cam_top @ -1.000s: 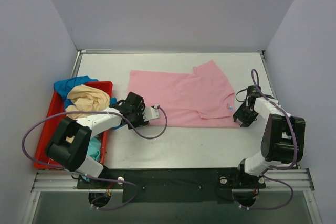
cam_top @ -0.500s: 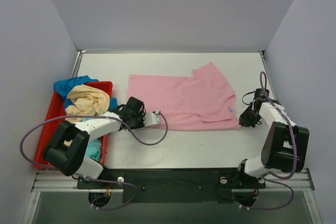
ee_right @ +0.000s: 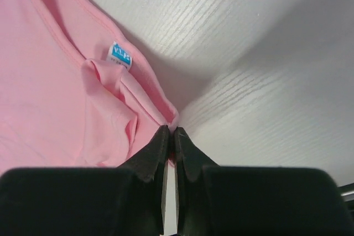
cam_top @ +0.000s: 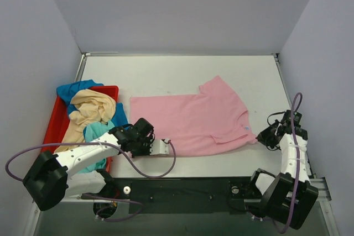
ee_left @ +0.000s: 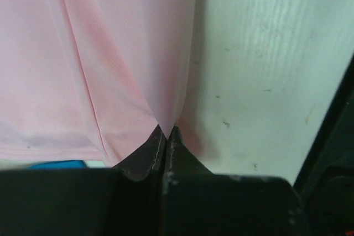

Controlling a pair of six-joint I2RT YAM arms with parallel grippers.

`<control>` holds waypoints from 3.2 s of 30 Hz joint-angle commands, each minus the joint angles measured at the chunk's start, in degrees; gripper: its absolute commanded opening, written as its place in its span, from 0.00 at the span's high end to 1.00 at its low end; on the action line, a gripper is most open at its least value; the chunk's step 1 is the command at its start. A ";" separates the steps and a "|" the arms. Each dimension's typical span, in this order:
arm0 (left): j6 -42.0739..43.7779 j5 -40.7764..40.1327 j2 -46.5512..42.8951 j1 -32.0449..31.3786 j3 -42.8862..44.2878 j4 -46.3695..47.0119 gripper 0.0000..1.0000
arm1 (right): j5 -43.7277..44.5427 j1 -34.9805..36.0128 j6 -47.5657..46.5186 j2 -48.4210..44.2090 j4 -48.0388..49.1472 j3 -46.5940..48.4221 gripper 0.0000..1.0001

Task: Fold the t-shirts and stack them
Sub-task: Fold the flattened tshirt in 1/3 of the way, then grap the side of the flattened tshirt furthest away from the robot with both arms, then fold the other side of the tshirt into a rectangle

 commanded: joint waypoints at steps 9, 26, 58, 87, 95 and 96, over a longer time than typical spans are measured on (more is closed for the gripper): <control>3.36 0.67 -5.83 -2.03 -0.70 -13.18 0.55 | -0.39 -3.59 4.11 -13.38 -13.00 0.95 1.00; -4.17 7.62 21.11 25.81 39.01 -11.09 0.30 | 7.34 14.32 -11.67 6.58 0.09 30.36 0.20; -5.69 6.91 58.76 35.33 65.74 -8.98 0.26 | 4.63 30.69 -32.36 82.94 -17.84 90.69 1.00; 4.15 8.86 26.62 31.29 29.56 -1.78 1.00 | 15.42 30.51 -21.47 41.91 -13.36 46.24 1.00; 6.62 5.43 15.09 27.24 15.49 -1.42 1.00 | 14.84 29.46 -18.04 29.07 -15.65 27.61 1.00; 6.80 5.33 15.26 27.15 14.61 -1.42 1.00 | 14.65 29.46 -18.04 29.24 -15.30 26.80 1.00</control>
